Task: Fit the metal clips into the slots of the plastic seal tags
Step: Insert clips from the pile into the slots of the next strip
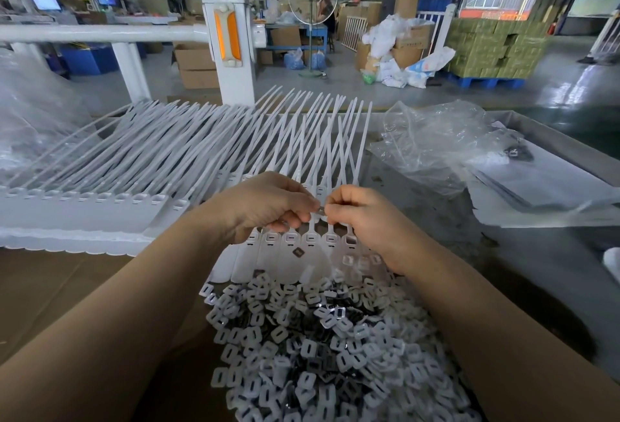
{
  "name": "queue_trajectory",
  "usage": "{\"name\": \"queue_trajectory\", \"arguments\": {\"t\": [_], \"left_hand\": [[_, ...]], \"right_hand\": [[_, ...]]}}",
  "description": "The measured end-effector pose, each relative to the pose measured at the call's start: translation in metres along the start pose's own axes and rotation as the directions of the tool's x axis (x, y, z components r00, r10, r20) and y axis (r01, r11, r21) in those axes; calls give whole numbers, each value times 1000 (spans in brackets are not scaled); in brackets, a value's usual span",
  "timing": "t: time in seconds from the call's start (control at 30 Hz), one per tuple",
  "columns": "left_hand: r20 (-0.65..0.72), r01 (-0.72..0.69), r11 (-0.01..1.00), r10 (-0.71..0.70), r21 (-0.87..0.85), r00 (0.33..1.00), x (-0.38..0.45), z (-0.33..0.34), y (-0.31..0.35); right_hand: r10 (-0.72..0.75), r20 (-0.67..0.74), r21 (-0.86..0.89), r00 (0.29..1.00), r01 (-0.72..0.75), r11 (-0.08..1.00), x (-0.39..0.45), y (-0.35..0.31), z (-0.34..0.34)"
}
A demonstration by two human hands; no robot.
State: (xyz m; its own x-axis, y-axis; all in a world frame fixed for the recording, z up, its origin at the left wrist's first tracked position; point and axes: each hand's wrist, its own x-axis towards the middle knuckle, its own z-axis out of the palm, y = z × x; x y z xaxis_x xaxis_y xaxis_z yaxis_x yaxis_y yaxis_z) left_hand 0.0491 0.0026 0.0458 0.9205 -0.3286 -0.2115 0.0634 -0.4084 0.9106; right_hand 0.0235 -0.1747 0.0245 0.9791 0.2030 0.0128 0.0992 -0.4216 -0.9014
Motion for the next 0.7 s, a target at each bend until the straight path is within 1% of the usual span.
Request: {"name": "queue_trajectory", "arguments": {"t": [0.17,0.23,0.3,0.37,0.43,0.5,0.57,0.7], "left_hand": [[-3,-17,999,17,34,1000,0,2,-1],[-13,-26,1000,26,6,1000,0,7,-1],[-32,-43,999,43,-13,999,1,15,-1],[-80,-71,995,76,65,994,2,27,-1],[-109,-111,981,129,158,986,4,42,-2],[-88,-156,965,177,213,980,5,56,-1],[-74,-181,930,215,320,974,6,68,-1],[-96,-172,842,255,512,962,8,78,-1]], "right_hand": [[12,-30,39,999,-10,999,2,2,0],[50,-111,79,993,-42,996,5,4,-1],[137,-207,193,969,-97,976,8,7,-4],[247,-259,359,934,-144,922,11,10,-7],[325,-281,474,903,-164,865,14,12,-9],[365,-292,522,884,-173,835,17,13,-9],[386,-290,547,876,-179,818,18,14,-9],[417,-277,581,866,-194,790,19,15,-10]]}}
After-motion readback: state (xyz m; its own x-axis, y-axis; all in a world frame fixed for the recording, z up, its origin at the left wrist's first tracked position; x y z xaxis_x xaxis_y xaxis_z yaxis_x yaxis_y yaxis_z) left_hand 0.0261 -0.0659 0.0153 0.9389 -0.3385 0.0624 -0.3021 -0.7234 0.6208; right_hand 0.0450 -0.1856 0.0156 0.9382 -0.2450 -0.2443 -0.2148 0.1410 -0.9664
